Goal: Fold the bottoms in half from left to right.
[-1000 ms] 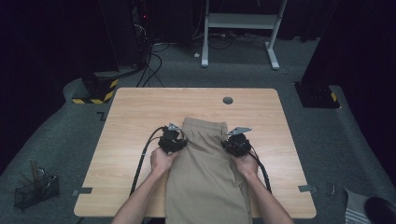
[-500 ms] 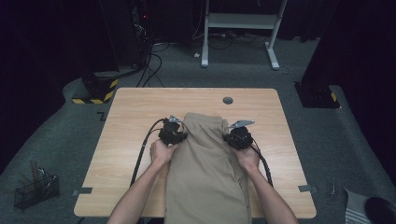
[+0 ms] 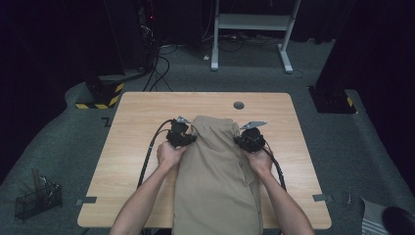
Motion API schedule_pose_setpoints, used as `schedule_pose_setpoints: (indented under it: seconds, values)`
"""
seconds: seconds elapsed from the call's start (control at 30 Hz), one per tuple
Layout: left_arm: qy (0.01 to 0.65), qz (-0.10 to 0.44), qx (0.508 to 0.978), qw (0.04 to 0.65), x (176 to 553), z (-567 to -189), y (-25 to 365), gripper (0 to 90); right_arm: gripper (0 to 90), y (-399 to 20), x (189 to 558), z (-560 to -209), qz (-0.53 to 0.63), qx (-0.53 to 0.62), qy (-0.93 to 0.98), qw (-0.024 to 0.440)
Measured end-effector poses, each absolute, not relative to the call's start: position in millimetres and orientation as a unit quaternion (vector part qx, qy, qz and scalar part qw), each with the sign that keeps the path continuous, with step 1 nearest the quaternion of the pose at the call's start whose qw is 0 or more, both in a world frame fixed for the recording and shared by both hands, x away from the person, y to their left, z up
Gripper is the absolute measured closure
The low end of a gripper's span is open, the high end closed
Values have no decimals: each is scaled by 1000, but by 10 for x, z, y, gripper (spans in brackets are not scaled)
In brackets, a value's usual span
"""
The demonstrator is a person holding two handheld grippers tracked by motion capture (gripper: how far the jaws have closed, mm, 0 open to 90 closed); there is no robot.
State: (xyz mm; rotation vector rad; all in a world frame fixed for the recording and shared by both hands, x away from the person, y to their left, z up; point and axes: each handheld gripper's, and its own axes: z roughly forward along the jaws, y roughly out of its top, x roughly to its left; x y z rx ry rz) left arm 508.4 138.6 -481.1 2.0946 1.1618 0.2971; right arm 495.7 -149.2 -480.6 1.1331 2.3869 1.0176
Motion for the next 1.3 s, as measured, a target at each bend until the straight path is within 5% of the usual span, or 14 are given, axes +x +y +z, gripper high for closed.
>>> schedule_pose_setpoints:
  seconds: [0.23,0.43,0.83,1.07,1.2,1.3]
  values:
    - [456,145,794,375,5590,-4260,1380,853,883,-1435,5440,-4366,370,407,815,182]
    - [406,188,783,433,5150,-3674,1434,853,883,-1487,5186,-3765,437,370,789,223]
    - [383,158,808,419,4322,-4164,1317,852,882,-1722,4325,-4215,436,352,807,184]
    - [423,115,808,394,4875,-4241,1322,853,883,-1685,4698,-4344,408,384,814,153]
    - [454,144,801,363,5436,-4136,1310,855,884,-1540,5274,-4245,389,405,811,163]
    - [447,181,781,397,5529,-3714,1376,855,883,-1451,5499,-3874,413,400,794,198]
